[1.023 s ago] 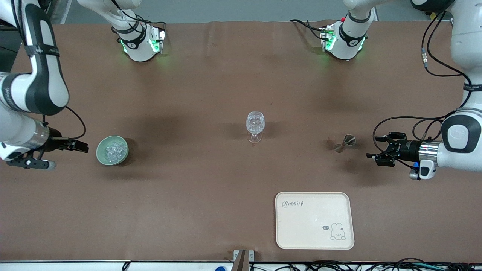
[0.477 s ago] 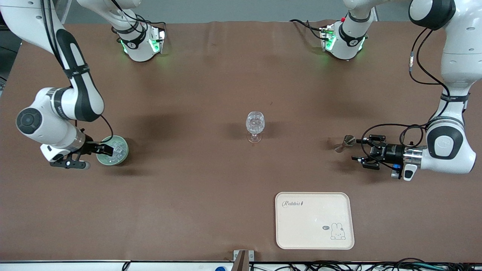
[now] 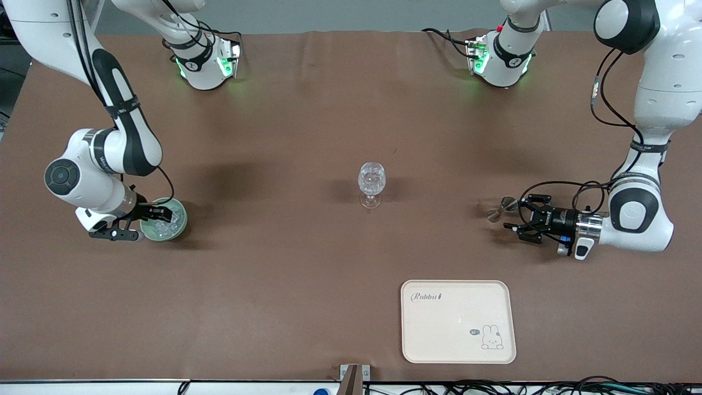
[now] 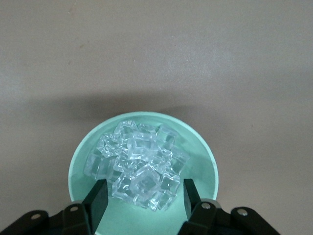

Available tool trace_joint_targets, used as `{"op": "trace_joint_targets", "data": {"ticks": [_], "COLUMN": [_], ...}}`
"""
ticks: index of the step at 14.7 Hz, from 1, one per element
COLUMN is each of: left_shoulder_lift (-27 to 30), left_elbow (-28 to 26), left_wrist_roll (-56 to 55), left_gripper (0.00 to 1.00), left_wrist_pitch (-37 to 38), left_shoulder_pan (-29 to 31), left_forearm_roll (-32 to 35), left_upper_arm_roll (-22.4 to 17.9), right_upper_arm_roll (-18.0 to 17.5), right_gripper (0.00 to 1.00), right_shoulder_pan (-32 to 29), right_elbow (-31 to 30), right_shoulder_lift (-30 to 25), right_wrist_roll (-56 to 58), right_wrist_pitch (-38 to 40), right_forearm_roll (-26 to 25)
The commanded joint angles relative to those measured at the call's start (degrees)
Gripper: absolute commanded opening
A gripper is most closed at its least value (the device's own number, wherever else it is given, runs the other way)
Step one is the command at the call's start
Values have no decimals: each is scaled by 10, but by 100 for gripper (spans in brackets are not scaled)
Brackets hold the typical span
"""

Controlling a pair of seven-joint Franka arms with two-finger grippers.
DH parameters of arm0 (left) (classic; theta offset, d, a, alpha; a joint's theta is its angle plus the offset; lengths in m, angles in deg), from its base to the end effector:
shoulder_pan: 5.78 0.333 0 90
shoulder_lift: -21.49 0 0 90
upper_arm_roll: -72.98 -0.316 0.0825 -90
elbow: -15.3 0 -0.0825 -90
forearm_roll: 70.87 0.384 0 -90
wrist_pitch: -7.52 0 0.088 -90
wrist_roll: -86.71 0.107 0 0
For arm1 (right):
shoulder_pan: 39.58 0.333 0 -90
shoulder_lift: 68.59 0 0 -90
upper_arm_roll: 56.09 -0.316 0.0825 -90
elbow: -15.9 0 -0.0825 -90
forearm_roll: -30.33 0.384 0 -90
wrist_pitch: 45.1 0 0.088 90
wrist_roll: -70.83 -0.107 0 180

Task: Pour wine and add ice with both arms
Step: 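Grasp an ice cube with the right gripper while the left gripper grasps the jigger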

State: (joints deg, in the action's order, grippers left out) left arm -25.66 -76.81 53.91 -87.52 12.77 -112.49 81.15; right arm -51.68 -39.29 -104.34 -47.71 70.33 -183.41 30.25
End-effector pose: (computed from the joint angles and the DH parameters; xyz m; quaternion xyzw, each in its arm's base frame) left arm 0.6131 0.0527 0.1396 0.7268 0.4619 -0.4144 0.2944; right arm 0.5762 -0.0411 0.2411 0.9989 -0.0376 -0.0244 0.0134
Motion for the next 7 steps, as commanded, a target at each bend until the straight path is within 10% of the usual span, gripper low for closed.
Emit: {"op": "trace_joint_targets", "data": {"ticks": [1, 7], "left_shoulder_lift": [-7, -11], "left_elbow": [0, -16], "left_wrist_roll": [-3, 12], "left_gripper": [74, 63], "left_wrist_pitch": [7, 7], "left_shoulder_pan": [9, 6], "left_forearm_roll": [-10, -31], "left_upper_arm_roll": [5, 9], "right_upper_arm_roll": [1, 1], "right_gripper": [54, 51], "right_shoulder_pan": [2, 2], "right_elbow": [-18, -18], "right_shoulder_lift": [-10, 11], "right_wrist_roll": [0, -2], "right_wrist_pitch": [-10, -27], "right_forearm_roll": [7, 7]}}
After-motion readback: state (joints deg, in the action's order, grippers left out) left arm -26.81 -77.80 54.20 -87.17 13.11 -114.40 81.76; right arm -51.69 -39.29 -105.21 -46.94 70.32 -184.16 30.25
